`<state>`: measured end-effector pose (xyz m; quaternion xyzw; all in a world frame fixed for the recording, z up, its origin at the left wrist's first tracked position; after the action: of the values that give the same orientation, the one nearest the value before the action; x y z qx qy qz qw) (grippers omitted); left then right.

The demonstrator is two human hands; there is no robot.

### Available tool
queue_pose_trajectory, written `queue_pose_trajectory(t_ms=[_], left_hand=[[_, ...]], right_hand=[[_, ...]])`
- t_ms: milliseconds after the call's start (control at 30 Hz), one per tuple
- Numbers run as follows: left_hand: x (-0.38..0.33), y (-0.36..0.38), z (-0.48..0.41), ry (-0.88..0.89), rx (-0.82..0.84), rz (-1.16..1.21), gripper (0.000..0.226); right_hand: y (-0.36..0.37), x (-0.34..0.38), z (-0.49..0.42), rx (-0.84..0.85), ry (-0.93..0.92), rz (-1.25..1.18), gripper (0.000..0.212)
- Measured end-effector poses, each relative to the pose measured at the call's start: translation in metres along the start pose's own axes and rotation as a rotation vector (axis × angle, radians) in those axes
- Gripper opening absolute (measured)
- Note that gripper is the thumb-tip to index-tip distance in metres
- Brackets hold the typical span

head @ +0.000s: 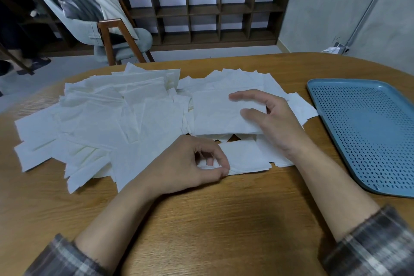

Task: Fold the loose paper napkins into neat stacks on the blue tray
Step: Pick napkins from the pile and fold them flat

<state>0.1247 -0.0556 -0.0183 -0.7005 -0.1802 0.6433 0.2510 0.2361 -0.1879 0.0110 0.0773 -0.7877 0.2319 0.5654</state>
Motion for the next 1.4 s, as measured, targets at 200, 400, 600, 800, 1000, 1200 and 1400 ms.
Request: queue_pose_trajectory(t_ms=[200,400,600,800,1000,1200,1400], left_hand=[[0.009,-0.008,0.0,-0.083,-0.053,0.134,0.007],[0.001,-0.037,0.0,0.01,-0.211,0.305,0.017],[0.012,-0.069,0.004,0.01,-0.509,0.417,0.01],[0.02,-0.075,0.009,-0.033,-0.642,0.398,0.01],[0.018,-0.073,0.006,-0.017,-0.599,0.366,0.018],[0.016,-0.071,0.004,-0.003,-0.592,0.311,0.017],[0.021,-0.074,0.007,-0.033,-0.663,0.225,0.019]], right_hand=[[0.001,-0.002,0.001,0.007,0.022,-0.042,0.034],[0.001,-0.007,-0.001,-0.011,0.084,-0.178,0.026],[0.017,-0.008,0.006,0.112,0.163,-0.379,0.048],[0.03,-0.007,0.012,0.12,0.131,-0.259,0.017],[0.035,-0.006,0.013,0.144,0.124,-0.233,0.029],[0.037,0.003,0.013,0.177,0.074,-0.196,0.043],[0.034,0.008,0.013,0.168,0.028,-0.217,0.062]])
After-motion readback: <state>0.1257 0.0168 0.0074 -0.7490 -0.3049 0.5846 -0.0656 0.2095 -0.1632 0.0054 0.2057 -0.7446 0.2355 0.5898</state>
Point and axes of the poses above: each hand's wrist, its own z-axis away from the middle knuckle, its own y-axis out of the palm, x = y × z, the point moved 10 cm from there along -z, towards the middle knuckle, and after that the axes turned 3 degrees about -x, right-handed, at the moved point
